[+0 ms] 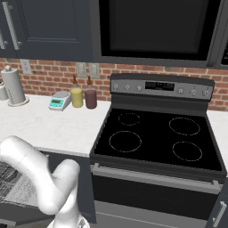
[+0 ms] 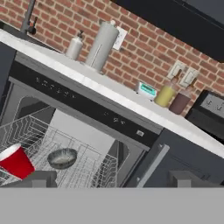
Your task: Pick up the cup and bowl from the counter, place them in the dishwasher, and close the dishwasher door.
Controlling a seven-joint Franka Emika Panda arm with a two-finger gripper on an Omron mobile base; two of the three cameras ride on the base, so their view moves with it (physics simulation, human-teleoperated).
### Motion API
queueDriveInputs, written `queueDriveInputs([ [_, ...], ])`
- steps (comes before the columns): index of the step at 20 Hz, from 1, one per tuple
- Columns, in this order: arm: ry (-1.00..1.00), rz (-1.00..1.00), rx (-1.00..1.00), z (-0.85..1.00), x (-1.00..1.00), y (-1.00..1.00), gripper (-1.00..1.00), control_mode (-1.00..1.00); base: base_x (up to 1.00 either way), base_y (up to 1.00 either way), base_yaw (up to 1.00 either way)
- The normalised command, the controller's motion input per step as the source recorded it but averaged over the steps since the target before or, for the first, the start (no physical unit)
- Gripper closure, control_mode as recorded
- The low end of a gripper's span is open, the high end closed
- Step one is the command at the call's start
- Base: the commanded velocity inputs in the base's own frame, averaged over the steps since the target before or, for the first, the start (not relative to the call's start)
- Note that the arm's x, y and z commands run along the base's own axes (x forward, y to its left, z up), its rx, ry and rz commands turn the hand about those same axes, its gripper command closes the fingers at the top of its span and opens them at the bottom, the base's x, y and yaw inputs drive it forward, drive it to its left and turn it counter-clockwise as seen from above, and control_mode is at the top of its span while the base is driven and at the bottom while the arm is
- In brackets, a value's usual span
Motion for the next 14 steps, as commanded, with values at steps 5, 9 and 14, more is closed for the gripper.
queueDriveInputs([
  [5, -0.33, -0.07, -0.01, -0.50, -0.31, 0.00, -1.00, -1.00, 0.00, 0.00, 0.00],
  [9, -0.14, -0.10, 0.00, -0.39, -0.08, 0.00, -1.00, -1.00, 0.00, 0.00, 0.00],
  [14, -0.14, -0.04, 0.00, -0.41, 0.00, 0.00, -1.00, -1.00, 0.00, 0.00, 0.00],
])
